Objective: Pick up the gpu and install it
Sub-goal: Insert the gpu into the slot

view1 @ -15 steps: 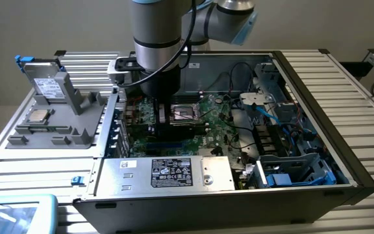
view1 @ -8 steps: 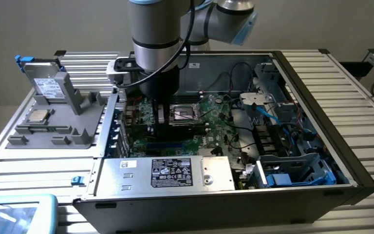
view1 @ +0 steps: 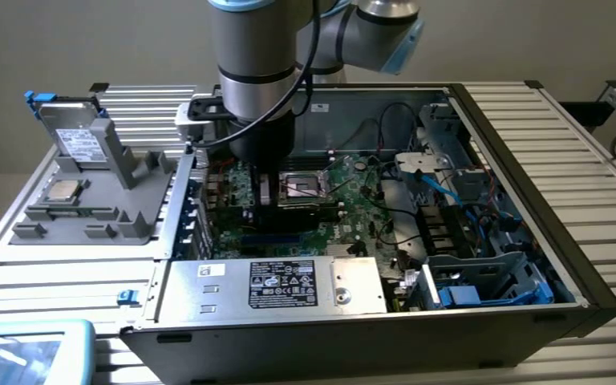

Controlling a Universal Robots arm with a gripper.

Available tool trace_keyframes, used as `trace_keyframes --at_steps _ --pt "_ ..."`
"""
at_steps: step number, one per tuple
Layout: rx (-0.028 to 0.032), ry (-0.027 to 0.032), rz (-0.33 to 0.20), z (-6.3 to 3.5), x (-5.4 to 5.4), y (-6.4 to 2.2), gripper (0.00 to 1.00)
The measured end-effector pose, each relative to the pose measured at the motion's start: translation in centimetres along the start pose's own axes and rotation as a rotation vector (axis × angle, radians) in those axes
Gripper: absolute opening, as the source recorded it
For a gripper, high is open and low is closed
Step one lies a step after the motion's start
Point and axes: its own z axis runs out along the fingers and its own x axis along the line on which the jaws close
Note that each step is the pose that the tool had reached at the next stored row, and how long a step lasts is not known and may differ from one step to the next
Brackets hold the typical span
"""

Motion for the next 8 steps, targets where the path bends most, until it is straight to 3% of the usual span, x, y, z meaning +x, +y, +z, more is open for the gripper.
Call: trace_keyframes --at_steps 8 --pt "0.0001 -0.0002 0.0 0.02 0.14 0.03 0.27"
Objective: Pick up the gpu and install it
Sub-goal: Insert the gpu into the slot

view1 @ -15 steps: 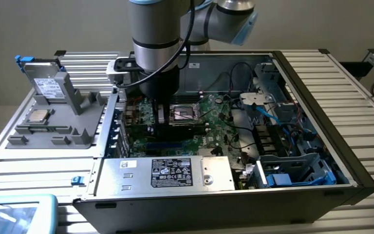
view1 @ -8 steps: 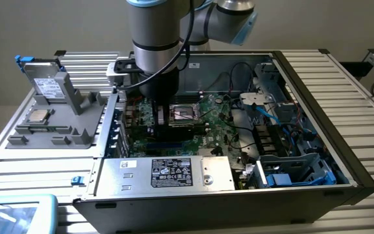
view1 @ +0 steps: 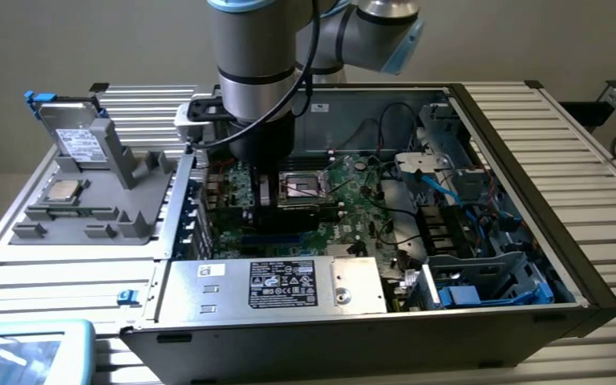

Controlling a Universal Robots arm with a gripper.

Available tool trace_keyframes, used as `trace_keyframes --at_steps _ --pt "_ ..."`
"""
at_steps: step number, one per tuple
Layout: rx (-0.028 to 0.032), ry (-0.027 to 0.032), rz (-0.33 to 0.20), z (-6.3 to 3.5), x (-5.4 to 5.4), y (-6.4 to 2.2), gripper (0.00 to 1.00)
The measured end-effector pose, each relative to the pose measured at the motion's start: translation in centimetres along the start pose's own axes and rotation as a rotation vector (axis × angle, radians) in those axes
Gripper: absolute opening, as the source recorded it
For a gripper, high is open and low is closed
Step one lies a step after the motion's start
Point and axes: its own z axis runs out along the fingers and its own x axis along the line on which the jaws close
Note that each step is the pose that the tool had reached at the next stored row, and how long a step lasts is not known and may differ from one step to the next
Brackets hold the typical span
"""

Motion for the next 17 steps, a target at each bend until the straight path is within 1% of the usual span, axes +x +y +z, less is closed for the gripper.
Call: trace_keyframes --at_steps 10,13,17 --pt "-0.0003 0.0004 0.001 0.0 0.1 -0.06 0.27" --pt "-0.0008 0.0003 0.018 0.0 0.11 -0.06 0.27" --pt "-0.0007 0.0 0.019 0.0 0.2 -0.06 0.27"
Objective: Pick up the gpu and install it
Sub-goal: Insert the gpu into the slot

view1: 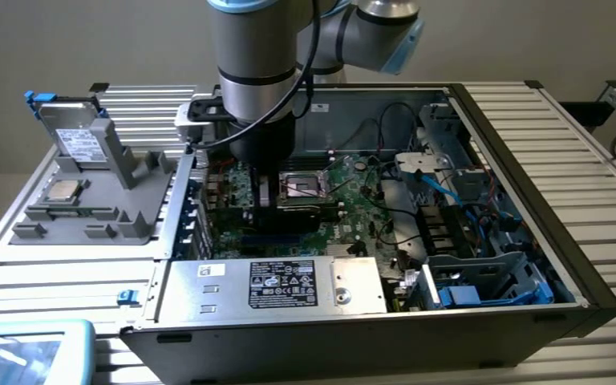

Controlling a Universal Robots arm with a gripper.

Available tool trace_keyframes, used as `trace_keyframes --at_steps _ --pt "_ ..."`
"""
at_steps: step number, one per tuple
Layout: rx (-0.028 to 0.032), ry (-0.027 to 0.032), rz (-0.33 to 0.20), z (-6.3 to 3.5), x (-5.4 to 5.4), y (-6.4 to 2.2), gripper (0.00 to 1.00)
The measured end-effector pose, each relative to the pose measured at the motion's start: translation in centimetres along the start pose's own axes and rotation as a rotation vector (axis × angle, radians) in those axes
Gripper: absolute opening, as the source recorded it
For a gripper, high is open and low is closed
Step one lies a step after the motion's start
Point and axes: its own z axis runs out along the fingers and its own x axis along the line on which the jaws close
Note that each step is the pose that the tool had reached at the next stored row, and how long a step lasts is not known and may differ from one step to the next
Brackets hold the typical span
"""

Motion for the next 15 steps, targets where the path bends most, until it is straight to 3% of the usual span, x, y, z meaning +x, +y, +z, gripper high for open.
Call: trace_keyframes --at_steps 15 --pt "-0.0006 -0.0004 0.026 0.06 0.16 0.02 0.27"
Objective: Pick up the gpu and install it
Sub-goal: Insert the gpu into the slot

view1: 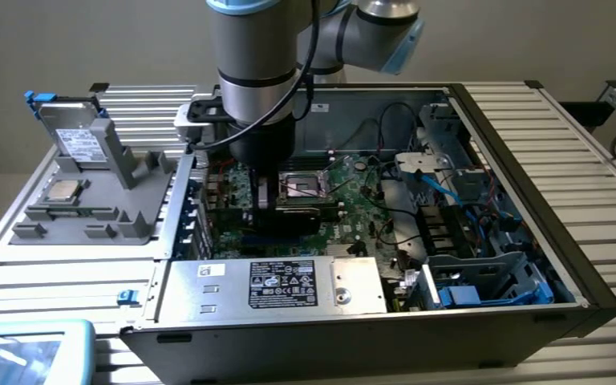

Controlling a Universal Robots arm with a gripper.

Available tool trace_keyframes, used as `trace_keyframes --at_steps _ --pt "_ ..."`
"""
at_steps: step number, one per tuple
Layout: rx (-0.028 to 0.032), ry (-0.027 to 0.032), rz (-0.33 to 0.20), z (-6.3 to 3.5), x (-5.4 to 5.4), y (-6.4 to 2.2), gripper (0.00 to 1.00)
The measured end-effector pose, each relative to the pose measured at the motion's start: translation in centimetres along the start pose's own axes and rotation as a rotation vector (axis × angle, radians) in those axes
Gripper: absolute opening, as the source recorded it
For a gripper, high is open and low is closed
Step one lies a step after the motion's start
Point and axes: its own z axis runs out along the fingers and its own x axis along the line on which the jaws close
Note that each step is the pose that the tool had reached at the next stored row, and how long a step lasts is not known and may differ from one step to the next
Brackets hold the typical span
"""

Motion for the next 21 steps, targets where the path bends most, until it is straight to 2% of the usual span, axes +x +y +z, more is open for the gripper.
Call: trace_keyframes --at_steps 21 --pt "-0.0006 0.0002 0.016 0.33 0.12 0.31 0.27"
